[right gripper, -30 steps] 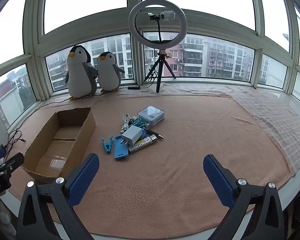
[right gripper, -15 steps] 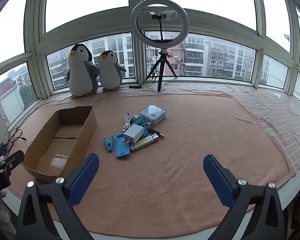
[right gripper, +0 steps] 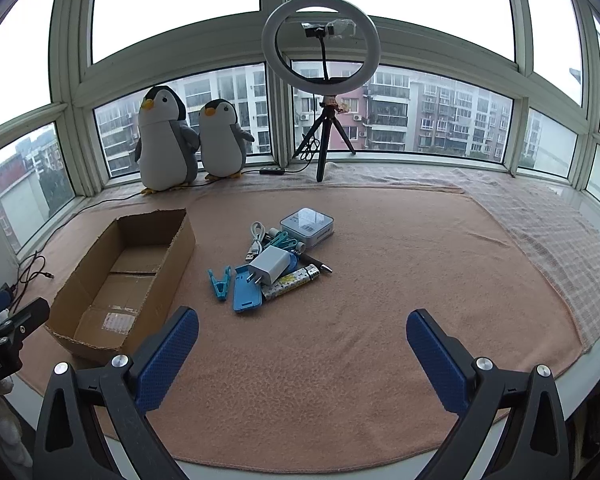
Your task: Organize rigid objects
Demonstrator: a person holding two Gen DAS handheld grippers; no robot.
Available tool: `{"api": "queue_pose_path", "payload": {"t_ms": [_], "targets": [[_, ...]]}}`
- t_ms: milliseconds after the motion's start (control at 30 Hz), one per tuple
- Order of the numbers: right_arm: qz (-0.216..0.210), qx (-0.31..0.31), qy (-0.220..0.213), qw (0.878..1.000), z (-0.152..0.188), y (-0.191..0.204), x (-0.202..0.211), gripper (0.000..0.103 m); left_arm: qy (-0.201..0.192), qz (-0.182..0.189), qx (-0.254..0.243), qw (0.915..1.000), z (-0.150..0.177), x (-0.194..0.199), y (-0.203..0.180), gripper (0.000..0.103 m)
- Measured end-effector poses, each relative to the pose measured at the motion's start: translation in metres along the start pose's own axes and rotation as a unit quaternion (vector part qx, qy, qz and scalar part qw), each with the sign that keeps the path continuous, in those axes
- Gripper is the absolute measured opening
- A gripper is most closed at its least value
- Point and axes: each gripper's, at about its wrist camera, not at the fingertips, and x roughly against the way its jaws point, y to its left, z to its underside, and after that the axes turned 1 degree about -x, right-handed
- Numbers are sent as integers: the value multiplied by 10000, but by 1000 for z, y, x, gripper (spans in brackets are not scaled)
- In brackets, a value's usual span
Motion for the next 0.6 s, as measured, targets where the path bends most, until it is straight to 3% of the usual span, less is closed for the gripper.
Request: {"api": "queue_pose_path", "payload": {"t_ms": [600], "targets": [[-8,-10,46,10000,3,2,-2,103,20,10,0,10000,2,-2,0,103]]}}
